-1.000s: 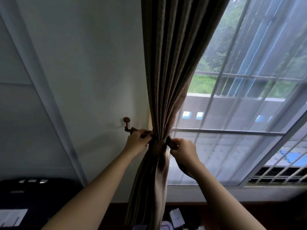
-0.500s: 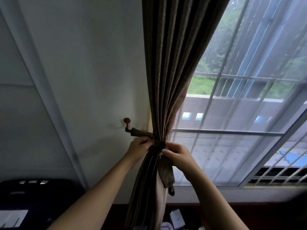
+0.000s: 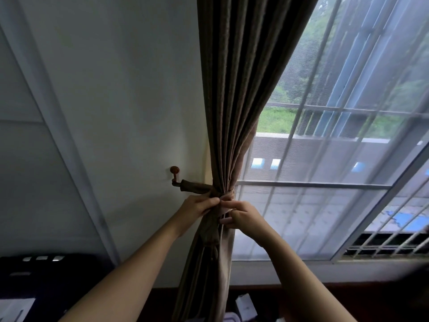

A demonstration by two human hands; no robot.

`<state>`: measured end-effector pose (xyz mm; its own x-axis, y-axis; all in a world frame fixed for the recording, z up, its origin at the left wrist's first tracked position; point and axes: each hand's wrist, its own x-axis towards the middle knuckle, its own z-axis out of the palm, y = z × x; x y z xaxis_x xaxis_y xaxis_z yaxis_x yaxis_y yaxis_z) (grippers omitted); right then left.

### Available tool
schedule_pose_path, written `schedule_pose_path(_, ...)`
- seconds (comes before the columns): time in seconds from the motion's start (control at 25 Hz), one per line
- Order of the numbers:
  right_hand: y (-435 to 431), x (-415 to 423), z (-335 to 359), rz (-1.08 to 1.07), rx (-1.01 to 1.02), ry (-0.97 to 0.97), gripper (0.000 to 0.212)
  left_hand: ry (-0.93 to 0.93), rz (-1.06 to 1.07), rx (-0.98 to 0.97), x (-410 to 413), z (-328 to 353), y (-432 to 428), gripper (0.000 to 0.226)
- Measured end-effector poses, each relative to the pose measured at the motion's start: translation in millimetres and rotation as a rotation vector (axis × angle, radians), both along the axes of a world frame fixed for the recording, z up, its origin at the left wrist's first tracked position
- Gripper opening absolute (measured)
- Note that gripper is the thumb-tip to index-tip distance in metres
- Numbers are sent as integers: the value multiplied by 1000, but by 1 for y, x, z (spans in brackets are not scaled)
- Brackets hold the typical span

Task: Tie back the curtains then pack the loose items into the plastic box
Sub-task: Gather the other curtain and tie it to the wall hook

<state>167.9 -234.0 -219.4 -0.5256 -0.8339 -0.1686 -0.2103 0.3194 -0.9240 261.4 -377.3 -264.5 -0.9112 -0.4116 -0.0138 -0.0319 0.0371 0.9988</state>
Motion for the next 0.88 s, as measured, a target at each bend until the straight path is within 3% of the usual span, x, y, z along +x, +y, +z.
schedule_pose_path(0.08, 0, -9, -1, 65, 7, 136, 55, -36, 27, -148, -1, 3, 1, 17)
schedule_pose_path(0.2, -5, -25, -10, -55, -89, 276, 34, -121, 115, -200, -2, 7, 2, 19)
schedule_pose_path(0.24, -8, -28, -12, -121, -144, 265, 30, -135, 143, -193, -2, 9, 3, 21)
schedule_pose_path(0.36, -28, -33, -5, -134, -203, 211, 60, -122, 172, -269, -2, 12, 6, 25)
schedule_pose_path(0.44, -44, -35, -1, -137, -171, 263, 68, -97, 152, -401, -2, 12, 5, 29)
schedule_pose_path(0.64, -58, -42, -6, -175, -197, 349, 51, -66, 48, -685, 1, 0, -7, 37)
schedule_pose_path(0.8, -53, -48, -6, -168, -208, 354, 47, -61, 12, -716, 13, 5, -25, 10)
schedule_pose_path(0.88, -52, -48, -9, -163, -223, 357, 48, -77, 32, -760, 23, 4, -41, 18)
